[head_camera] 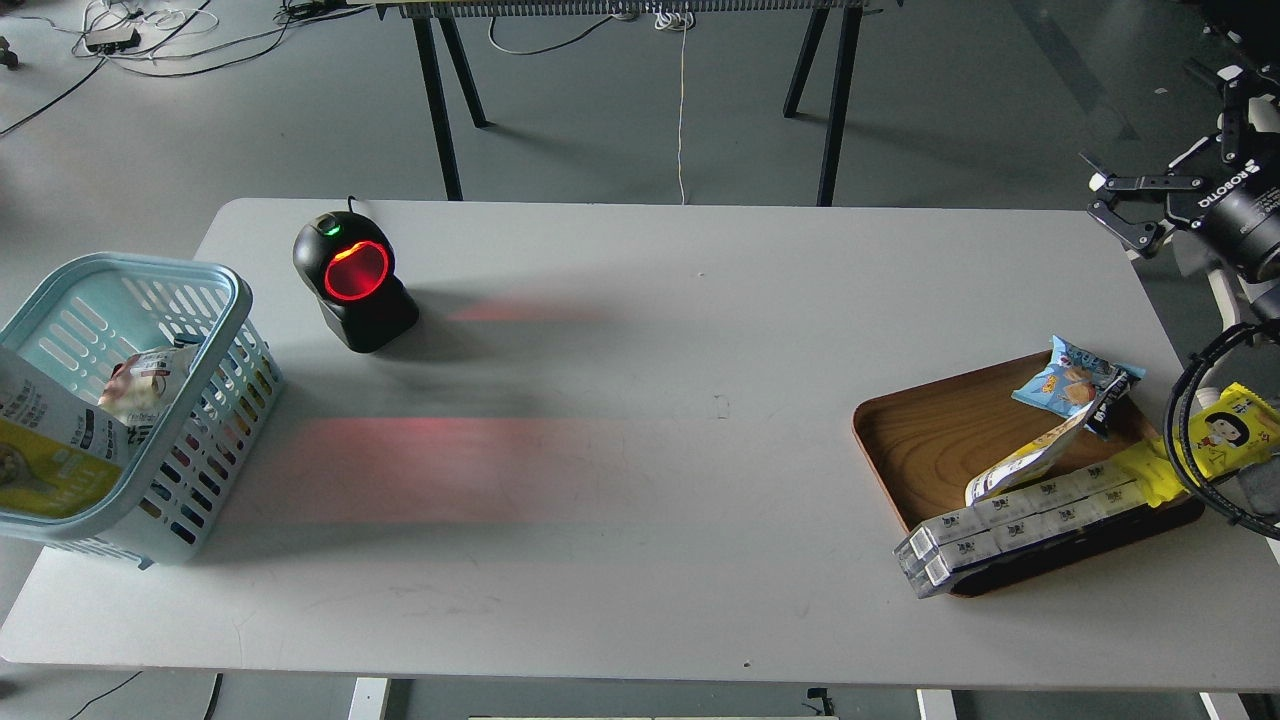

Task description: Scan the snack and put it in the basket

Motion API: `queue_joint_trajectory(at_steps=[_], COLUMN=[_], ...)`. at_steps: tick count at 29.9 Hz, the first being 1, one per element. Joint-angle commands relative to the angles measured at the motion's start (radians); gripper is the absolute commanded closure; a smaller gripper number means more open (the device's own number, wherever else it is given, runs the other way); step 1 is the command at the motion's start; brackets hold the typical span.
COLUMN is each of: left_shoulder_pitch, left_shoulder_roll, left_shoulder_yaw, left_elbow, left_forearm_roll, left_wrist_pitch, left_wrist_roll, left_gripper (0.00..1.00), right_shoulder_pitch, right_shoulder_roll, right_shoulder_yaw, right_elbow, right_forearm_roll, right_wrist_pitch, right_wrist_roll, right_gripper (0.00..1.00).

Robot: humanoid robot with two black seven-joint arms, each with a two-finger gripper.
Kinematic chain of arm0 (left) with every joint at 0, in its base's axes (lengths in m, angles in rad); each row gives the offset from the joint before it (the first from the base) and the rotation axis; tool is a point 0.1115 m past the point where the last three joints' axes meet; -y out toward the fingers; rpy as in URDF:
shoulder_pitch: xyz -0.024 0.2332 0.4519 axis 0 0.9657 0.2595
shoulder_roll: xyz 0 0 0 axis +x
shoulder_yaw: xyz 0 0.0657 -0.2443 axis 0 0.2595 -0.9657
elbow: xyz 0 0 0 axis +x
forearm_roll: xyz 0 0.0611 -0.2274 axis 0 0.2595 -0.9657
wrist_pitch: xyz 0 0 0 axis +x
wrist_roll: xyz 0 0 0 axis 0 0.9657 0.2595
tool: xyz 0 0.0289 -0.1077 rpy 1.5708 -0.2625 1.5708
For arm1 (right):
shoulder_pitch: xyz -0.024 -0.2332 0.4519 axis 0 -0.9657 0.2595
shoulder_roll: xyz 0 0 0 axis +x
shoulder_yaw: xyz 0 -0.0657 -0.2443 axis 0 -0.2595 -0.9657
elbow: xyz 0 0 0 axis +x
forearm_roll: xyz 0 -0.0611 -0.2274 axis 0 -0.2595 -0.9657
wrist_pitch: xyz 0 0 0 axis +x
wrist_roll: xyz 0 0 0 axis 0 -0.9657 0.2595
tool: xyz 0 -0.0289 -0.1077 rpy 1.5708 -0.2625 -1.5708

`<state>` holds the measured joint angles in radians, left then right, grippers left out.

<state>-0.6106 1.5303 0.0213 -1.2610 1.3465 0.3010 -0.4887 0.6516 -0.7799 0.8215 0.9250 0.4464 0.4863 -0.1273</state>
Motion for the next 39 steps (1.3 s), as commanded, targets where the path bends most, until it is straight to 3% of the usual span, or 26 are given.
queue_joint_trajectory(at_steps=[1,5,11,16,22,28,33,39], left_shoulder_pitch=[-0.012,-0.02,-0.02,-0.046,-0.236,-0.328,-0.4,-0.41], left_shoulder_roll=[0.005,0.016,0.016,-0.041,-0.319,-0.559,-0.82,-1.03], left_shoulder_yaw=[-0.009,-0.049,-0.271,-0.469,-0.576,-0.638,-0.682,-0.704], left_elbow=[0.0,-0.001,-0.001,0.0,0.069,0.14,0.314,0.553], left_forearm_roll=[-0.05,-0.056,-0.176,-0.397,-0.585,-0.912,-1.089,-1.311], left_wrist_pitch=[0.012,0.053,0.052,-0.097,-0.328,-0.375,-0.382,-0.509], left_wrist_roll=[0.0,0.0,0.0,0.0,0.0,0.156,0.209,0.311], left_gripper=[0.01,0.01,0.01,0.01,0.01,0.01,0.01,0.01], right_shoulder_pitch=[0.0,0.0,0.0,0.002,0.019,0.031,0.048,0.048], right_shoulder_roll=[-0.001,-0.001,-0.002,-0.002,-0.001,-0.002,-0.007,0.001], right_shoulder_yaw=[-0.001,-0.001,-0.001,-0.002,-0.001,0.001,0.001,-0.004], right_elbow=[0.0,0.003,0.006,0.006,0.005,0.009,0.003,0.002], right_forearm_roll=[0.0,0.0,0.0,0.0,0.0,0.0,0.0,0.0], right_wrist_pitch=[0.0,0.0,-0.006,-0.011,-0.012,-0.012,-0.012,-0.009], right_wrist_roll=[0.0,0.0,-0.002,-0.003,-0.008,-0.008,-0.008,-0.008], right_gripper=[0.04,0.04,0.04,0.04,0.01,0.01,0.01,0.01])
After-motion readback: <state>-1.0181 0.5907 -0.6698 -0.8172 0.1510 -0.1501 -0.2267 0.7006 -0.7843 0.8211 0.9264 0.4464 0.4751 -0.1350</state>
